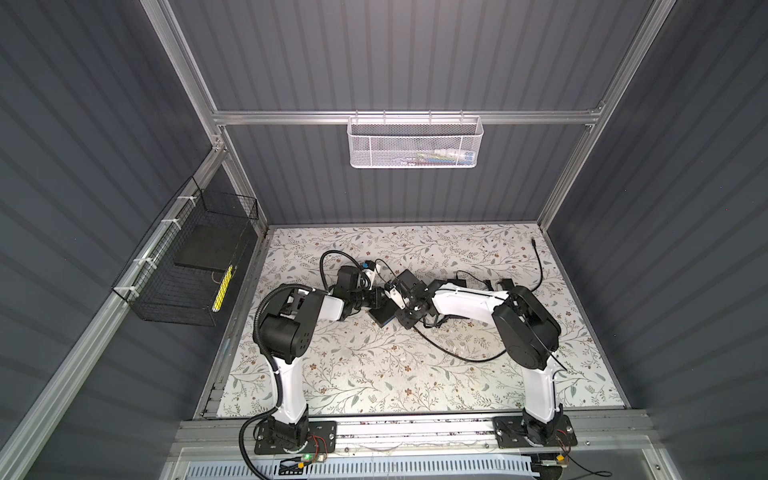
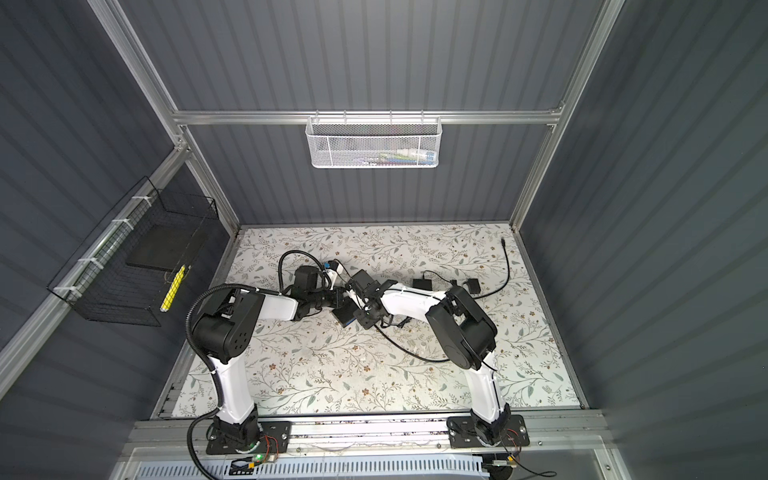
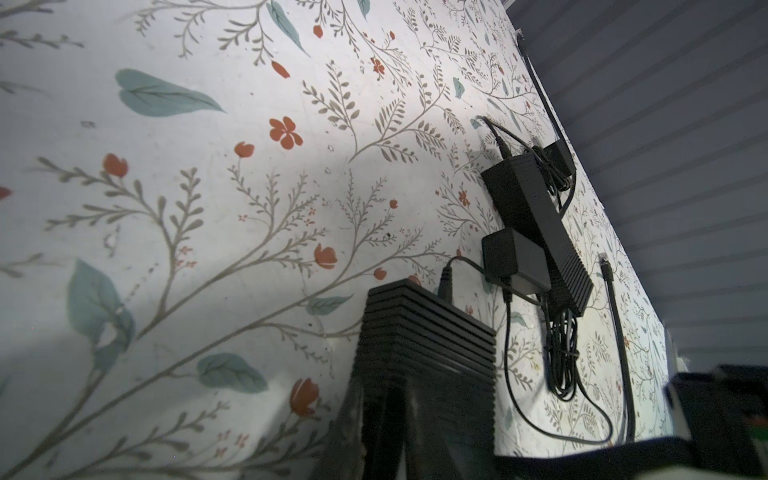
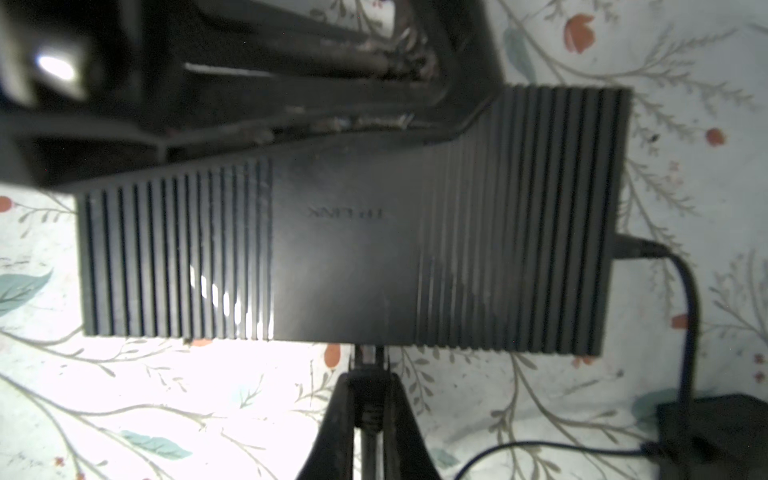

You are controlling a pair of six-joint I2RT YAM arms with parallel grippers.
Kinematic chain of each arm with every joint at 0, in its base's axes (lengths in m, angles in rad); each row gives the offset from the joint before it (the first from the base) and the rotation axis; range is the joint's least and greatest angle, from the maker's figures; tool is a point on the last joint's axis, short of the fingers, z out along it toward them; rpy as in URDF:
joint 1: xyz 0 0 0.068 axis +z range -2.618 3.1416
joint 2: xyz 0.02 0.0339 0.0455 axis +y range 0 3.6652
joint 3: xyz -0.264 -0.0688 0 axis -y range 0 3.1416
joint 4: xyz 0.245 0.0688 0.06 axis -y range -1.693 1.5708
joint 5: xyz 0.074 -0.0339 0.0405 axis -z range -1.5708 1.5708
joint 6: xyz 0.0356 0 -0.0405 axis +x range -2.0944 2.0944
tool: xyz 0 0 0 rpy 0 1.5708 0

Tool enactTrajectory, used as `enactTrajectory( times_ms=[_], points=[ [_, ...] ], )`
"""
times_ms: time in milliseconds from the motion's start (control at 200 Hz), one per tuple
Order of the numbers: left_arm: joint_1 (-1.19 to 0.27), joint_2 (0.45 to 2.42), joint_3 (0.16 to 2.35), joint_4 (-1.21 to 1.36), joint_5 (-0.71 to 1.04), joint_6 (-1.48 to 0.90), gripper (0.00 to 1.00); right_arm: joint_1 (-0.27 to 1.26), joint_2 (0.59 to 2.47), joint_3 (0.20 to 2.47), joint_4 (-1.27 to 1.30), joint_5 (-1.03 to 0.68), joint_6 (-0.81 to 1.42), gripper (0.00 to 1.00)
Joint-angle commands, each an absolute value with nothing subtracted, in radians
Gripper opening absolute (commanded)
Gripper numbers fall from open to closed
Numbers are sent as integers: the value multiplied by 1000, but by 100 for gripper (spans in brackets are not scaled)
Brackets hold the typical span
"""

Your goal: Insert the plug into the switch port

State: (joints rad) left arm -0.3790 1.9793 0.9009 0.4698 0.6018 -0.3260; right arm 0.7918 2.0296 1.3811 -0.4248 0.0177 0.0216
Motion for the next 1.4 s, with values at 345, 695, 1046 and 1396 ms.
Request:
enactTrajectory(
  times_ms=[345,695,1046,1396],
  points=[
    [-508,2080,784,97,755,-364,18,762,2089,1504,89,50,43,0],
    [-506,2093,803,81,715,-365,17,772,1934,1286,95,86,62,0],
    [-506,2086,822,50,704,-358,17,776,1894,1154,121,93,109,0],
    [-507,1989,894,-57,683,-326,19,774,1951,1251,112,88,74,0]
  ],
)
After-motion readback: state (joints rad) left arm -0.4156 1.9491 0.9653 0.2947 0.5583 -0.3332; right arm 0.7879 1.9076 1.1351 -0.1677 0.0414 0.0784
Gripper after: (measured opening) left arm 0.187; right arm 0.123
